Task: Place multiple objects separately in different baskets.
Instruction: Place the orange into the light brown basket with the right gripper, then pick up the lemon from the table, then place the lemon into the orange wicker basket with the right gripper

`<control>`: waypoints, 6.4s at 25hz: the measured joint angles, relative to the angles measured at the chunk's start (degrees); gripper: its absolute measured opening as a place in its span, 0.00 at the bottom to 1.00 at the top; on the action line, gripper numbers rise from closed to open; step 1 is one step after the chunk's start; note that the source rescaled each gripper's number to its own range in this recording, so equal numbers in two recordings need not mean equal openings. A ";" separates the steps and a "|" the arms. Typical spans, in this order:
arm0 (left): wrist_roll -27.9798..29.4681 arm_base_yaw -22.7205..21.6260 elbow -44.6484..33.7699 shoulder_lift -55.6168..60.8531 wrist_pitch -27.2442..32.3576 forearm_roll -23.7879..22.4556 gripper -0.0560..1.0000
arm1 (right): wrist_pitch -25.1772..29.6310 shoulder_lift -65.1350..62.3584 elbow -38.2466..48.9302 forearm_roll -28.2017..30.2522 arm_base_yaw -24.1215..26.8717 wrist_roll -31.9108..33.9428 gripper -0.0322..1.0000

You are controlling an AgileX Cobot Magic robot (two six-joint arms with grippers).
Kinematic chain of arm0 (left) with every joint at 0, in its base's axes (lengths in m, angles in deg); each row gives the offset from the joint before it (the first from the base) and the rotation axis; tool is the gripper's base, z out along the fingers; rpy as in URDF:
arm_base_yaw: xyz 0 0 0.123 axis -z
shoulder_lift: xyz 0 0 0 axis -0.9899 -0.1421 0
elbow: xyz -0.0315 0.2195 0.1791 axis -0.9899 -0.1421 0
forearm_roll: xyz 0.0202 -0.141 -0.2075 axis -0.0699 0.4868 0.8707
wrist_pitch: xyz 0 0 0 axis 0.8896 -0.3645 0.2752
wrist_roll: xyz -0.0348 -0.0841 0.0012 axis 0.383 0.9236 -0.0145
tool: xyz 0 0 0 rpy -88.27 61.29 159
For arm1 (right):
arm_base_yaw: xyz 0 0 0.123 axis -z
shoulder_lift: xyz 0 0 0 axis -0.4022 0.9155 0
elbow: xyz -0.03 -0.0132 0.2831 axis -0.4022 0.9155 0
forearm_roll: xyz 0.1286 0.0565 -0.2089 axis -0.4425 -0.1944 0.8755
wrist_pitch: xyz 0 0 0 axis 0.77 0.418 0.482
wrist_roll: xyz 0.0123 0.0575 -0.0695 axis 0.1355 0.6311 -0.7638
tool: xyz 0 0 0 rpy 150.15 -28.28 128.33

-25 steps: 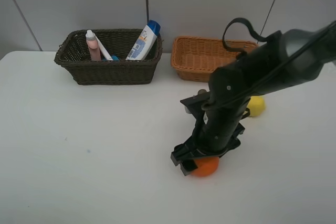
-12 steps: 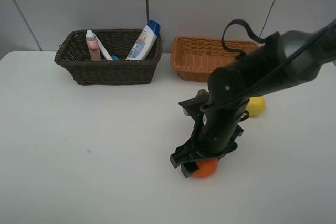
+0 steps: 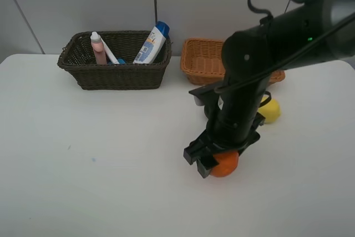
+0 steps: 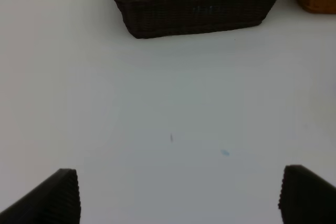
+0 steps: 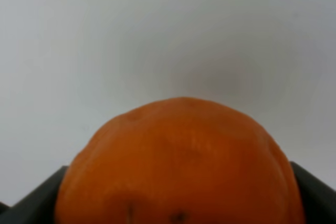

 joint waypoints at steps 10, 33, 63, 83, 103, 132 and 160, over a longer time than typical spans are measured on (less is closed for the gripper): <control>0.00 0.00 0.00 0.00 0.00 0.00 0.99 | 8.88 6.03 -30.85 4.61 18.97 -7.93 0.65; 0.00 0.00 0.00 0.00 0.00 0.00 0.99 | 10.97 26.71 -49.17 0.83 28.55 -13.46 0.97; 0.00 0.00 0.00 0.00 0.00 0.00 0.99 | -5.01 -3.51 -2.38 -0.82 28.42 -57.13 0.97; 0.00 0.00 0.00 0.00 -0.05 0.00 0.99 | -14.53 3.19 -2.37 1.07 29.26 -57.67 0.97; 0.00 0.00 0.00 0.00 -0.15 0.00 0.99 | -20.23 8.24 -2.17 0.64 33.69 -59.73 0.97; 0.00 0.00 -0.07 0.00 -0.15 0.00 0.99 | -22.41 13.34 -2.66 -1.87 33.75 -59.54 0.28; 0.00 0.00 -0.07 0.00 -0.15 0.00 0.99 | -22.67 0.45 -10.52 -19.23 33.75 -59.54 0.28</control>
